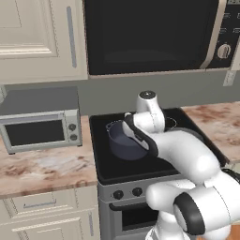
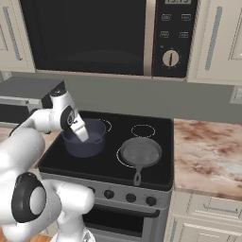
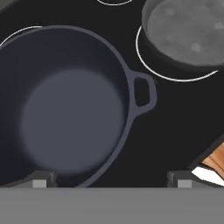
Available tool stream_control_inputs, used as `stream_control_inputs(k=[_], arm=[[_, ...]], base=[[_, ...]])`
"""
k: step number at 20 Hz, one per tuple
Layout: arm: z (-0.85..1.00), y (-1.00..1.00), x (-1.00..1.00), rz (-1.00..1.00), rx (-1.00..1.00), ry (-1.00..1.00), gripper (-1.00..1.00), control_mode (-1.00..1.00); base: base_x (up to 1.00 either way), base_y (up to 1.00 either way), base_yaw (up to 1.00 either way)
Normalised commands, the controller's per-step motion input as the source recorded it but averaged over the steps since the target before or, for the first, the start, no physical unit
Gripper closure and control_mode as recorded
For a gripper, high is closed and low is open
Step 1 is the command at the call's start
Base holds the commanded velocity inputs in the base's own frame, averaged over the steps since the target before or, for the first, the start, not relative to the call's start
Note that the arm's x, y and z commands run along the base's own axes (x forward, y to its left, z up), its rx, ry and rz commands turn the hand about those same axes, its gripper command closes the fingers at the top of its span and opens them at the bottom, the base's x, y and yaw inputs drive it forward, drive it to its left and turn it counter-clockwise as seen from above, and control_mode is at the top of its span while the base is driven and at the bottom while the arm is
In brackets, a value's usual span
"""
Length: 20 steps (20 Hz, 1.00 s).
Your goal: Move the pot and pan from the stove into the sink.
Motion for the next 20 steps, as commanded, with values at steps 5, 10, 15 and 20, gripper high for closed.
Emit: stream_control_inputs(k=[5, 10, 15, 20], arm=[[-0.31, 0.0, 0.31, -0.06, 0.0, 0.0, -1.0, -1.0], [-0.3, 0.0, 0.18, -0.05, 0.0, 0.0, -1.0, -1.0], [-0.06, 0.0, 0.01, -0.01, 0.0, 0.02, -1.0, -1.0], [-0.02, -0.18, -0.1, 0.0, 0.02, 0.0, -1.0, -1.0]], base=[[0.0, 0.0, 0.0], [0.0, 0.0, 0.0], [0.0, 0.0, 0.0], [0.0, 0.0, 0.0]])
